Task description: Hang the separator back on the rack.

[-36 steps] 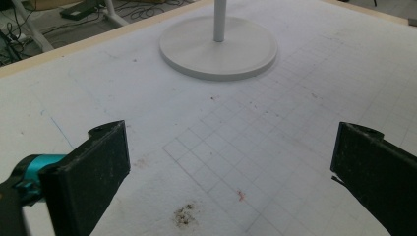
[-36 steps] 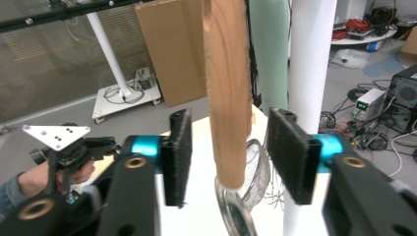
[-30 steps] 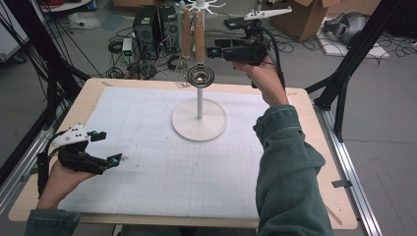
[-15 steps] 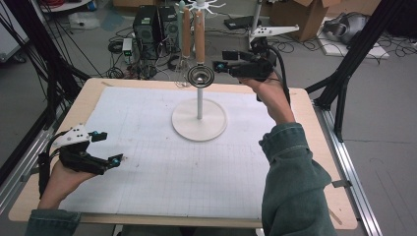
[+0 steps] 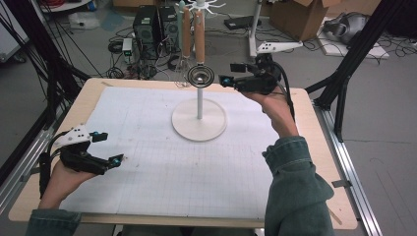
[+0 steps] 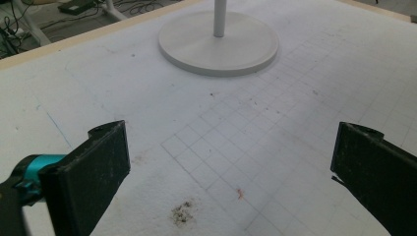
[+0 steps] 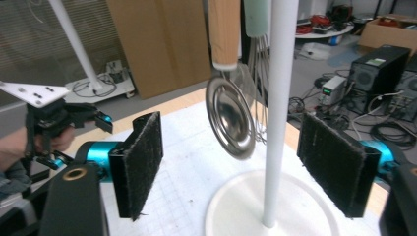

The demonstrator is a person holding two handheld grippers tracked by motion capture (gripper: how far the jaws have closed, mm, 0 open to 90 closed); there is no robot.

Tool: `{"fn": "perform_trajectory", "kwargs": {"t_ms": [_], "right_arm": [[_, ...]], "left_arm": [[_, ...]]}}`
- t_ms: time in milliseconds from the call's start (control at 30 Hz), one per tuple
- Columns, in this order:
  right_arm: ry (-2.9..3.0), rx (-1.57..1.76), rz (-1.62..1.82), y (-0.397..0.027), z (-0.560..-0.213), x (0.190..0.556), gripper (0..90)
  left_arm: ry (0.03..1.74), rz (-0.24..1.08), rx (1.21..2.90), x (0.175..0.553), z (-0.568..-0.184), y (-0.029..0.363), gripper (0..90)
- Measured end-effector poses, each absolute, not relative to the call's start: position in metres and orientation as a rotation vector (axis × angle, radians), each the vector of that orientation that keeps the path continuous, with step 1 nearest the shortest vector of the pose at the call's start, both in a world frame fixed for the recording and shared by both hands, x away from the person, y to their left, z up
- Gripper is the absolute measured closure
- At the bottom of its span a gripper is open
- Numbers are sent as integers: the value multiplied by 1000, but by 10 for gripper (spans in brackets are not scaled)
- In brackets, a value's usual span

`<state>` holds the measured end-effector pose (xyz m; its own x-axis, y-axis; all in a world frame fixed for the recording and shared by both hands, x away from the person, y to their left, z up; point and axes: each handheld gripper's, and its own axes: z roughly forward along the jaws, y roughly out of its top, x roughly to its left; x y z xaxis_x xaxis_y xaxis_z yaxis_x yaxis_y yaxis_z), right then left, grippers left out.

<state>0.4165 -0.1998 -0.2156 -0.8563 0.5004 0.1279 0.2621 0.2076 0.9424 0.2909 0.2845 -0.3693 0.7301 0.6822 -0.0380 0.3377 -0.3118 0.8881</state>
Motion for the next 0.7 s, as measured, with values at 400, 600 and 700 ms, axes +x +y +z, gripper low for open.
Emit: {"fn": "perform_trajectory", "kwargs": {"t_ms": [400,600,700], "right_arm": [[2253,801,1729,-210,-255,407,188],[2237,820,1720,-217,-271,402,168],[2237,835,1718,-220,-280,398,167]], "left_arm": [[797,418,1929,293,-374,284,19],[798,419,1937,294,-376,283,19],[800,415,1941,294,-377,282,19]]}}
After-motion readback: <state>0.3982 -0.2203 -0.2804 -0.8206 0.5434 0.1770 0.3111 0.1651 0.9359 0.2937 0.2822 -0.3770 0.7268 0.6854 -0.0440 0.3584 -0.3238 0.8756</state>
